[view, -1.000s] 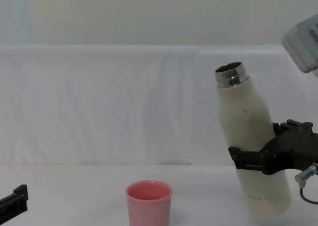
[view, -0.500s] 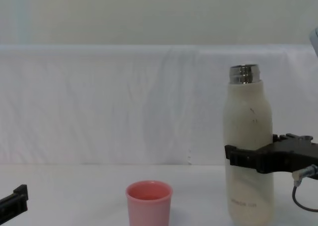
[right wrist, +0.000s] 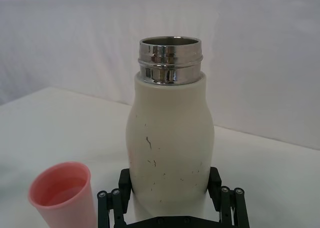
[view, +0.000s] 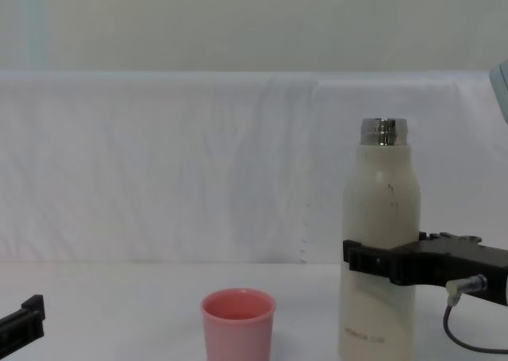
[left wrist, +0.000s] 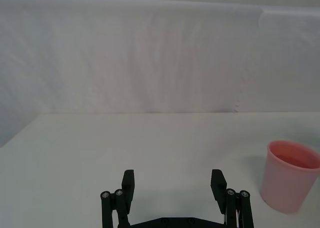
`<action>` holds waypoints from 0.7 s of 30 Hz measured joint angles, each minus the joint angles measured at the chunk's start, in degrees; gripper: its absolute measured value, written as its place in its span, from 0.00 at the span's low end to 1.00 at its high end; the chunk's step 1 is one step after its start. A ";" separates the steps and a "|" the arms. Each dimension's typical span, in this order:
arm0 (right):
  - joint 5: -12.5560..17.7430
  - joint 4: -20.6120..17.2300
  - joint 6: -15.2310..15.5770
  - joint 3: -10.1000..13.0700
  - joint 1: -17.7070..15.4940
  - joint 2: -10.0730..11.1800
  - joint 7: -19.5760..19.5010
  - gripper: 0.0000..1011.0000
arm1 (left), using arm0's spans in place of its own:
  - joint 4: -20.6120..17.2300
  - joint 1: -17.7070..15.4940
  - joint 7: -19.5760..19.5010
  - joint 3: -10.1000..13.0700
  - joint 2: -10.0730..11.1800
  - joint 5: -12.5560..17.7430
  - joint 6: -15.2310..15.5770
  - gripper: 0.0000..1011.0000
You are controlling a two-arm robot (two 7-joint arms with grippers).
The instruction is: Grasp the thermos with one hand and pour water into the cup lid.
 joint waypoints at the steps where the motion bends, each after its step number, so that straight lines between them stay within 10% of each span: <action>1: 0.20 0.13 0.00 -0.05 0.07 -0.03 -0.09 0.94 | 0.00 0.00 0.00 0.00 0.00 0.00 0.00 0.99; 21: 2.09 2.00 -0.41 -2.96 1.53 1.55 -1.80 0.94 | 0.00 0.00 0.00 0.01 0.00 0.00 0.00 0.99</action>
